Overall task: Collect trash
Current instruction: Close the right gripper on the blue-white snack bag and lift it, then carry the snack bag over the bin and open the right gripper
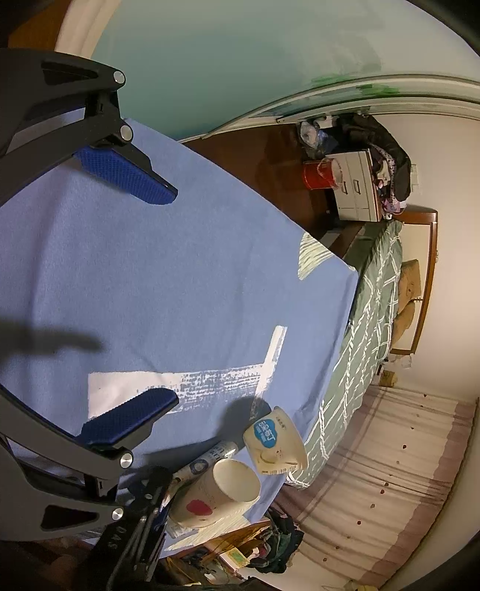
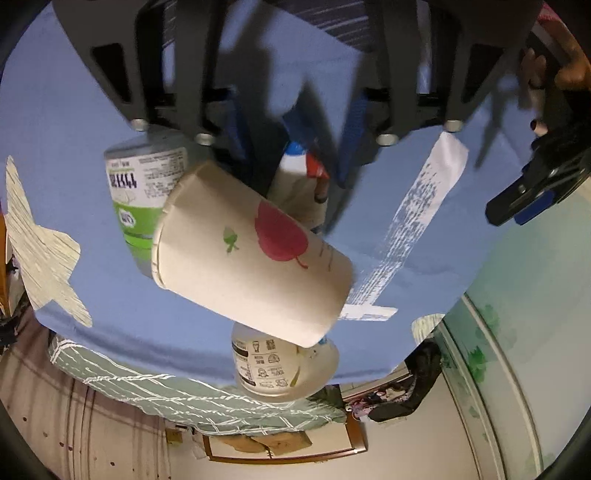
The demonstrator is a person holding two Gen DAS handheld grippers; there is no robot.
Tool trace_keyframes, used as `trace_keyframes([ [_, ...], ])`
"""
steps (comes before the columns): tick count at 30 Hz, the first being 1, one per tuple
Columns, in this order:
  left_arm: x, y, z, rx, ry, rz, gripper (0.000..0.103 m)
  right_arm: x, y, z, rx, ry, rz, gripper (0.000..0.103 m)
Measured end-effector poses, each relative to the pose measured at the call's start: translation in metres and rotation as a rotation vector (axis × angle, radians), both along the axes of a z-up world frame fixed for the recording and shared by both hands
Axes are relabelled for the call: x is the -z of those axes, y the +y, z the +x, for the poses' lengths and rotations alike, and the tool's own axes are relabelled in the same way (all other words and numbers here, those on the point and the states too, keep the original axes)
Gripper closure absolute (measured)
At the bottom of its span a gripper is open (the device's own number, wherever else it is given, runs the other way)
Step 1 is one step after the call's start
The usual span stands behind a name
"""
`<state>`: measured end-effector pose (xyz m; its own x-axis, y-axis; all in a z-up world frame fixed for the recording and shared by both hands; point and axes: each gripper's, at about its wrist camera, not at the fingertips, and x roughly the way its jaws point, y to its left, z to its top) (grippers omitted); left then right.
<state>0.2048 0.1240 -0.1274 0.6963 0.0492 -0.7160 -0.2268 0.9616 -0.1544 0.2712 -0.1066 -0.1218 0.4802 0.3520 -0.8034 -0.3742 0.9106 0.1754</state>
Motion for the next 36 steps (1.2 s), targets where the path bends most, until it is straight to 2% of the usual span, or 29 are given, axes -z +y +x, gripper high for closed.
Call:
trace_keyframes([
  [6, -0.001, 0.0, -0.001, -0.005, -0.009, 0.002, 0.005, -0.012, -0.008, -0.014, -0.063, -0.027, 0.048, 0.074],
  [12, -0.002, -0.001, -0.003, -0.008, -0.014, 0.012, 0.005, -0.049, -0.016, -0.028, -0.106, -0.091, 0.135, 0.074],
  [16, -0.002, -0.003, -0.003, -0.003, -0.013, 0.023, 0.005, -0.068, -0.022, -0.036, -0.089, -0.141, 0.167, 0.074],
  [19, -0.003, -0.003, -0.003, -0.002, -0.014, 0.023, 0.005, -0.078, -0.043, -0.04, -0.029, -0.174, 0.192, 0.074],
  [23, -0.003, -0.004, -0.003, 0.001, -0.012, 0.023, 0.005, -0.079, -0.093, -0.043, 0.147, -0.215, 0.18, 0.074],
  [27, -0.004, -0.008, -0.002, 0.018, -0.016, 0.039, 0.005, -0.07, -0.159, -0.043, 0.369, -0.234, 0.112, 0.074],
  [28, -0.004, -0.01, -0.002, 0.02, -0.016, 0.048, 0.005, -0.064, -0.186, -0.044, 0.457, -0.231, 0.076, 0.074],
  [36, -0.003, -0.014, 0.0, 0.036, -0.002, 0.059, 0.005, -0.03, -0.302, -0.062, 0.765, -0.162, -0.017, 0.074],
])
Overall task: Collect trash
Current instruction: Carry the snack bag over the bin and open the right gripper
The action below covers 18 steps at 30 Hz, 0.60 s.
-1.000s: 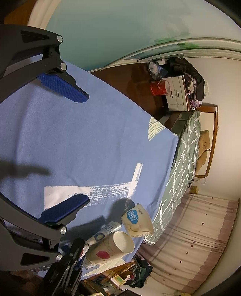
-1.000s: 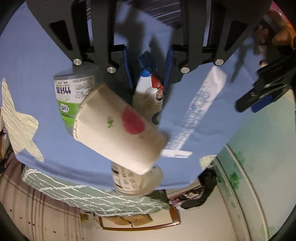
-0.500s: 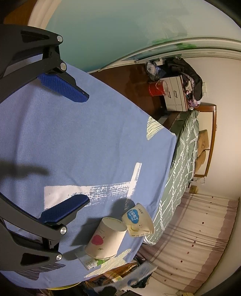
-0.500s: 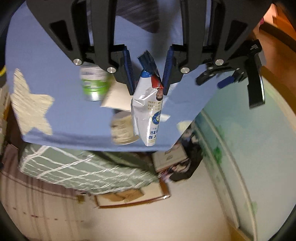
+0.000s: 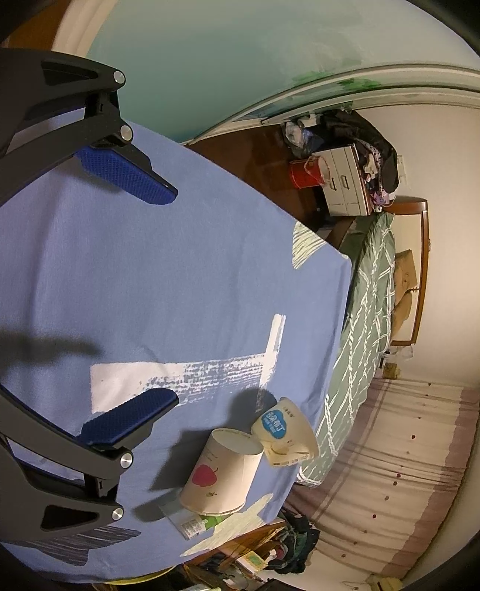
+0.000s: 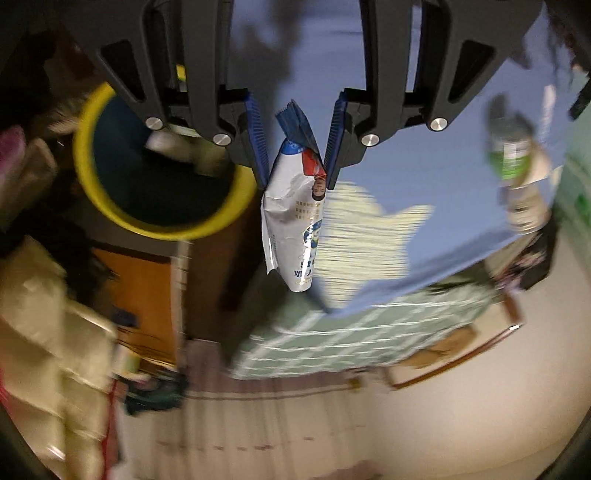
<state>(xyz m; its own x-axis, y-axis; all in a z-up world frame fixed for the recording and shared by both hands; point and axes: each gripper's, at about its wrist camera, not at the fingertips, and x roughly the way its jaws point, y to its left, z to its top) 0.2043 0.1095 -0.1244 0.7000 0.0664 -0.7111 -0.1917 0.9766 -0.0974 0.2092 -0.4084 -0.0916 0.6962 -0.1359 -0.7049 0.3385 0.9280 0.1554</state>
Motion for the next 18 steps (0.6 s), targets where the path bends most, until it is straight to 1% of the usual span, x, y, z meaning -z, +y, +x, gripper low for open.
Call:
trace_keyframes([
  [3, 0.002, -0.006, 0.004, 0.021, 0.015, -0.003, 0.005, 0.012, -0.037, -0.007, 0.071, 0.03, 0.006, 0.073],
  [6, 0.003, -0.011, 0.006, 0.035, 0.019, -0.005, 0.005, 0.024, -0.058, -0.009, 0.129, 0.054, 0.007, 0.072],
  [8, 0.003, -0.014, 0.007, 0.046, 0.021, -0.002, 0.005, 0.027, -0.065, -0.009, 0.152, 0.061, -0.002, 0.072],
  [10, 0.004, -0.02, 0.008, 0.058, 0.021, 0.001, 0.005, 0.035, -0.072, -0.009, 0.16, 0.055, 0.002, 0.064],
  [11, 0.004, -0.022, 0.008, 0.064, 0.022, 0.002, 0.005, 0.036, -0.073, -0.009, 0.158, 0.052, 0.004, 0.063],
  [14, 0.004, -0.03, 0.009, 0.089, 0.023, 0.006, 0.005, 0.037, -0.072, -0.008, 0.145, 0.035, -0.012, 0.062],
  [18, 0.002, -0.049, 0.014, 0.154, 0.028, 0.002, 0.005, 0.036, -0.065, -0.005, 0.123, 0.03, -0.039, 0.061],
])
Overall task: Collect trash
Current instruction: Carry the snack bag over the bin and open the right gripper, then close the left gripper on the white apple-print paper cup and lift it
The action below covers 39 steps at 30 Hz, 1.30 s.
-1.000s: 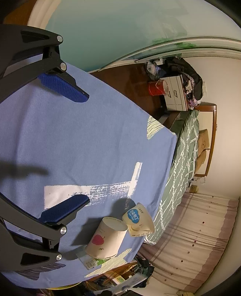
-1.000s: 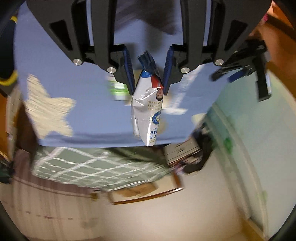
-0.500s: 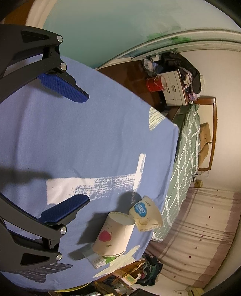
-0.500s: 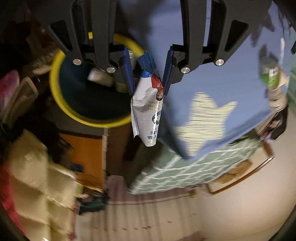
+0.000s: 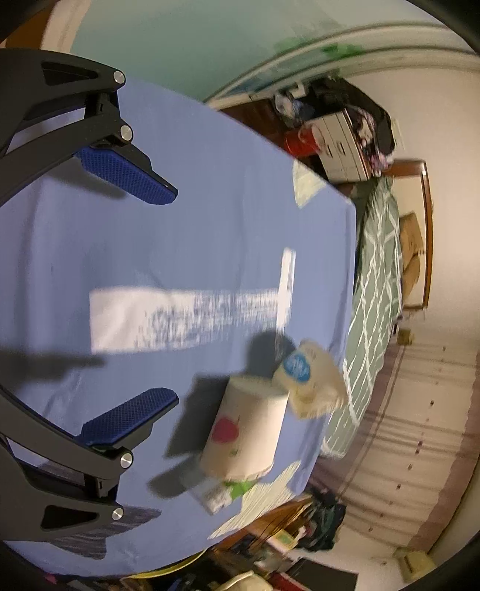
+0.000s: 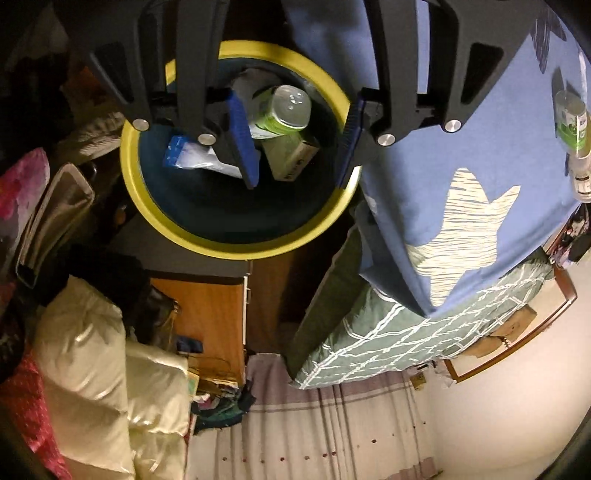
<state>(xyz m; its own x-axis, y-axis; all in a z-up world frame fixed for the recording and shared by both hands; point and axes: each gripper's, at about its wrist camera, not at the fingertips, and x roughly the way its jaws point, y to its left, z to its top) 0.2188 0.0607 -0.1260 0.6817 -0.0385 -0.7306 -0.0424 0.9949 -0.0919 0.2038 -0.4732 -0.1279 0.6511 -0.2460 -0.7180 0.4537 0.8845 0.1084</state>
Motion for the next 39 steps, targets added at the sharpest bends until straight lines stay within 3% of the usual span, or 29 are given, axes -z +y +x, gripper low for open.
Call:
trace_keyframes([
  [4, -0.003, -0.021, 0.01, 0.082, 0.017, -0.028, 0.005, -0.005, 0.006, 0.005, -0.013, 0.004, -0.001, 0.059],
  [9, -0.009, -0.061, 0.029, 0.224, 0.026, -0.006, 0.005, -0.006, 0.008, 0.009, -0.031, 0.013, 0.006, 0.059],
  [14, -0.003, -0.088, 0.049, 0.264, 0.043, 0.078, 0.005, -0.007, 0.014, 0.012, -0.047, 0.014, 0.017, 0.058],
  [18, -0.003, -0.098, 0.053, 0.302, 0.048, 0.074, 0.005, -0.005, 0.012, 0.013, -0.054, 0.015, 0.042, 0.058],
  [37, 0.005, -0.101, 0.1, 0.296, 0.068, 0.095, 0.005, -0.002, 0.009, 0.015, -0.074, 0.009, 0.085, 0.058],
  [39, 0.005, -0.101, 0.1, 0.3, 0.053, 0.089, 0.009, -0.002, 0.009, 0.015, -0.075, 0.007, 0.086, 0.058],
])
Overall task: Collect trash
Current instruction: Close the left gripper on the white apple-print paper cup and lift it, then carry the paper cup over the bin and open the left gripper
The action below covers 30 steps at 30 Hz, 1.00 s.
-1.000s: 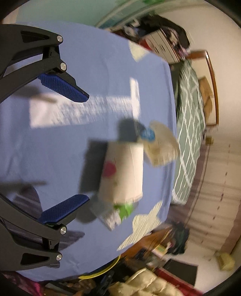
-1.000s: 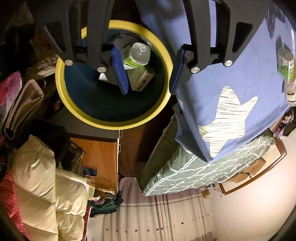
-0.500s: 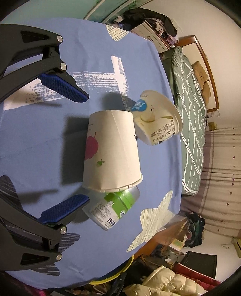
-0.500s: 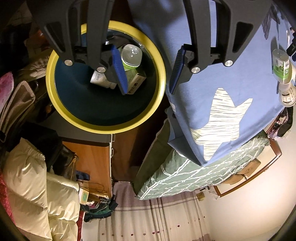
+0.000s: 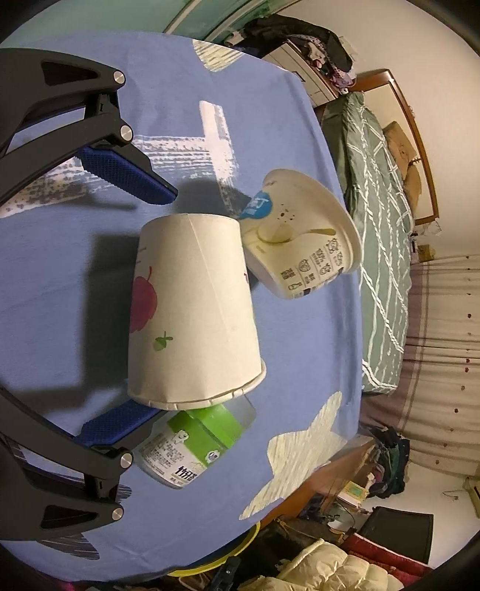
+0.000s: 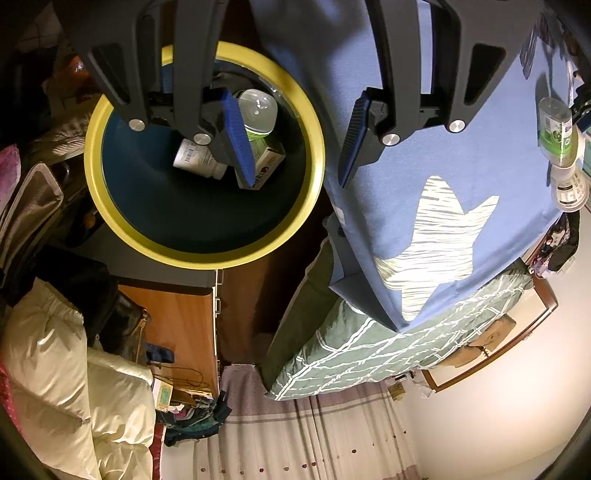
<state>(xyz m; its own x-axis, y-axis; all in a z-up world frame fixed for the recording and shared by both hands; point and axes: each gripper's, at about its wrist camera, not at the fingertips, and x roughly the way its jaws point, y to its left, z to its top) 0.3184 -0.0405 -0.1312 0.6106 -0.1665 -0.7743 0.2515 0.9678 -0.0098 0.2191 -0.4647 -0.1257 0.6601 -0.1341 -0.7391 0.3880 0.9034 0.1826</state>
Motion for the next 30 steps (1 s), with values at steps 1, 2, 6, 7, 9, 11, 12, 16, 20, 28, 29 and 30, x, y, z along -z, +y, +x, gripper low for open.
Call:
trace_keyframes([
  [1, -0.001, 0.002, -0.001, -0.002, -0.01, -0.001, 0.02, 0.0, 0.0, 0.0, 0.0, 0.0, 0.0, 0.058],
  [2, -0.001, 0.002, -0.002, -0.01, -0.011, 0.004, 0.02, 0.0, 0.0, 0.0, 0.0, 0.001, 0.0, 0.058],
  [6, -0.01, 0.012, -0.009, -0.038, -0.032, -0.009, 0.02, 0.0, 0.002, 0.001, -0.008, -0.003, 0.003, 0.058],
  [7, -0.013, 0.016, -0.013, -0.044, -0.035, -0.013, 0.02, 0.0, 0.002, 0.002, -0.009, -0.005, 0.002, 0.058],
  [9, -0.019, 0.02, -0.024, -0.049, -0.048, -0.008, 0.02, 0.0, 0.003, 0.001, -0.012, -0.007, 0.003, 0.058],
  [11, -0.029, 0.021, -0.038, -0.046, -0.062, 0.002, 0.02, -0.001, 0.003, 0.001, -0.013, -0.01, 0.004, 0.058],
  [12, -0.033, 0.02, -0.044, -0.04, -0.065, 0.0, 0.02, -0.001, 0.004, 0.0, -0.013, -0.016, 0.004, 0.058],
  [16, -0.055, 0.011, -0.072, -0.006, -0.09, -0.02, 0.02, -0.006, 0.008, -0.007, -0.023, -0.048, -0.03, 0.058],
  [20, -0.07, -0.013, -0.089, 0.044, -0.103, -0.057, 0.02, -0.009, 0.004, -0.018, -0.037, -0.051, -0.058, 0.058],
  [28, -0.076, -0.115, -0.104, 0.208, -0.094, -0.108, 0.02, -0.026, -0.043, -0.055, 0.022, -0.095, -0.055, 0.058],
  [29, -0.074, -0.128, -0.104, 0.225, -0.086, -0.11, 0.02, -0.026, -0.046, -0.058, 0.026, -0.098, -0.056, 0.058],
  [30, -0.071, -0.145, -0.104, 0.251, -0.073, -0.111, 0.02, -0.028, -0.053, -0.063, 0.033, -0.101, -0.058, 0.058],
])
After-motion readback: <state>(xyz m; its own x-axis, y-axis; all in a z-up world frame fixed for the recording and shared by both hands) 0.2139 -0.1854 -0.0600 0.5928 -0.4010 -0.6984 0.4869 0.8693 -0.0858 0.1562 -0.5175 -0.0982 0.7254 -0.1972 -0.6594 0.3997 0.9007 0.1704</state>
